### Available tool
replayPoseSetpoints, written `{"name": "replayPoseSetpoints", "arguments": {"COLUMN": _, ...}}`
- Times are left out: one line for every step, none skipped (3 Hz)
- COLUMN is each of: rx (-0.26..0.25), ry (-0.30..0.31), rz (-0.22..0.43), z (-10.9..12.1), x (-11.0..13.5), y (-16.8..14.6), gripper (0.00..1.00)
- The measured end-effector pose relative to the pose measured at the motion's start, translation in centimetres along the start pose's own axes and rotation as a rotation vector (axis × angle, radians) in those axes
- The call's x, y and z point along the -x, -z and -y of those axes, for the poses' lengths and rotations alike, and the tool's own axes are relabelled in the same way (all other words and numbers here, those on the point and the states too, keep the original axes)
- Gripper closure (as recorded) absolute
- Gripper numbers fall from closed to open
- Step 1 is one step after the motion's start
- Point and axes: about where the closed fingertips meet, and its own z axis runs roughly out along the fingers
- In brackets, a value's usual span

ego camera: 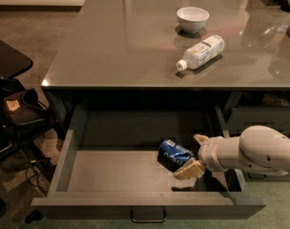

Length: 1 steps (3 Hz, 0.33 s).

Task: Place pepsi can into top drawer

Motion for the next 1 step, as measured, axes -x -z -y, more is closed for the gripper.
{"name": "replayPoseSetpoints", "arguments": {"rx": 0.0, "ry": 0.0, "rz": 0.0, "z": 0.0, "x": 0.0, "y": 0.0, "gripper": 0.0}}
